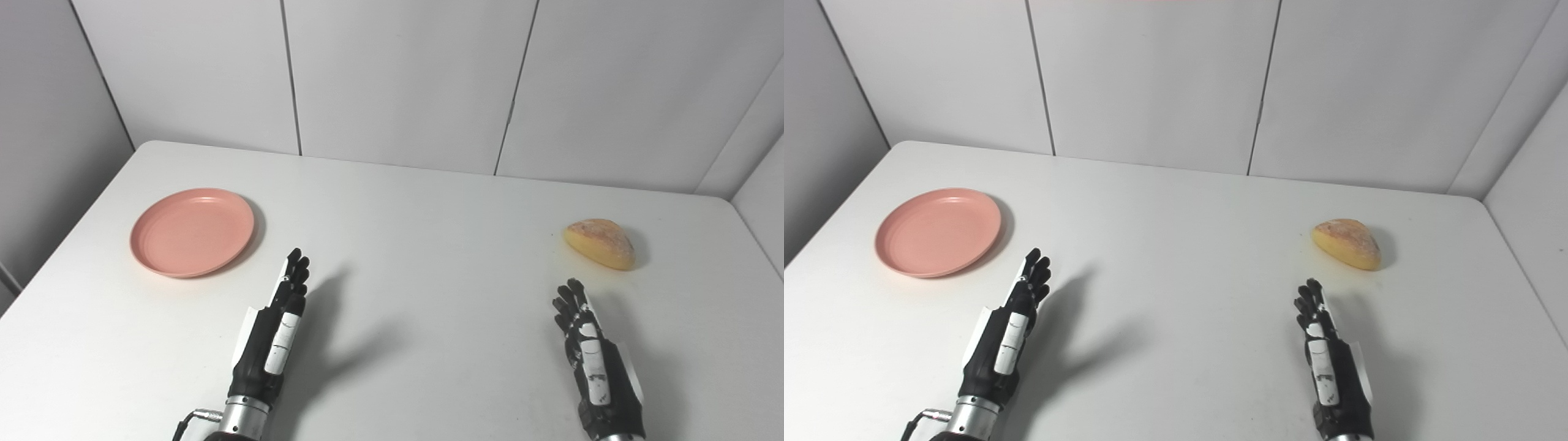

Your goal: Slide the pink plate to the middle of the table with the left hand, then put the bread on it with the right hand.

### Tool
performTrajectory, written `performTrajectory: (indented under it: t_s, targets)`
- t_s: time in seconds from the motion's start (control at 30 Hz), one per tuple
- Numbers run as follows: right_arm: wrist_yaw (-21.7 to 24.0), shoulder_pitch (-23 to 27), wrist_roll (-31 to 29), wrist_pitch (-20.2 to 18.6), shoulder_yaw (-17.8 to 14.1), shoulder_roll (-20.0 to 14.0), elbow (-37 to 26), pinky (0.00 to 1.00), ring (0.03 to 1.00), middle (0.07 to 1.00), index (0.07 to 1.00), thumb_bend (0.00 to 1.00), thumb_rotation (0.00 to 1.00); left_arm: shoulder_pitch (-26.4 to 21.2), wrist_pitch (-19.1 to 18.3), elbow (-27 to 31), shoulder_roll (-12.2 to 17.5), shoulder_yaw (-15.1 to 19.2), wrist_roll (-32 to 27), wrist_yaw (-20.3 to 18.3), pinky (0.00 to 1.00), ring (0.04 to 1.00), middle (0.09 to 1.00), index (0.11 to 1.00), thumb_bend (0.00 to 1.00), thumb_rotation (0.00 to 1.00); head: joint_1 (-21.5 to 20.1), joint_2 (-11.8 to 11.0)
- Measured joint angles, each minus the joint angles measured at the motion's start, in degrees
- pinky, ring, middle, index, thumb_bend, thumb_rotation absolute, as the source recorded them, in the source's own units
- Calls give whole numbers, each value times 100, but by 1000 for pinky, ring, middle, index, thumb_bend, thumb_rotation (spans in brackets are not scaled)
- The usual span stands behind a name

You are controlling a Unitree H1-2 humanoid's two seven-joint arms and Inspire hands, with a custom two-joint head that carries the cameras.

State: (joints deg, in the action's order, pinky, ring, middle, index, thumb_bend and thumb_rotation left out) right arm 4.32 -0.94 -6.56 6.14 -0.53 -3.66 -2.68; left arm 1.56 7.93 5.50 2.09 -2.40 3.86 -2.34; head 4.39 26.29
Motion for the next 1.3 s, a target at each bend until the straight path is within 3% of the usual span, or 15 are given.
performTrajectory:
  t_s: [0.13,0.27,0.33,0.6,0.83,1.3]
  targets:
    - [86,38,-127,177,-41,-45,92,1000,977,972,980,843,1000,-15,24,-36,-58,-26,97,26,1000,1000,1000,1000,814,1000,62,-97]
    - [126,92,-135,380,-61,-71,221,1000,978,976,985,858,1000,-45,103,-110,-115,-43,135,75,1000,1000,1000,1000,831,1000,281,-369]
    - [147,121,-147,429,-74,-83,286,1000,981,981,992,862,1000,-67,183,-175,-130,-61,160,122,1000,1000,1000,1000,831,1000,282,-370]
    - [337,328,-277,750,-182,-215,727,1000,998,999,1000,878,1000,-221,432,-427,-251,-166,360,241,1000,1000,1000,1000,843,1000,782,-923]
    - [383,605,-290,824,-335,-432,1025,1000,1000,1000,1000,864,1000,-296,661,-556,-307,-180,506,376,998,1000,1000,1000,857,998,923,-1003]
    - [489,612,-345,839,-348,-448,1035,1000,1000,1000,1000,858,1000,-349,658,-583,-345,-197,530,385,1000,1000,1000,1000,838,988,1002,-818]
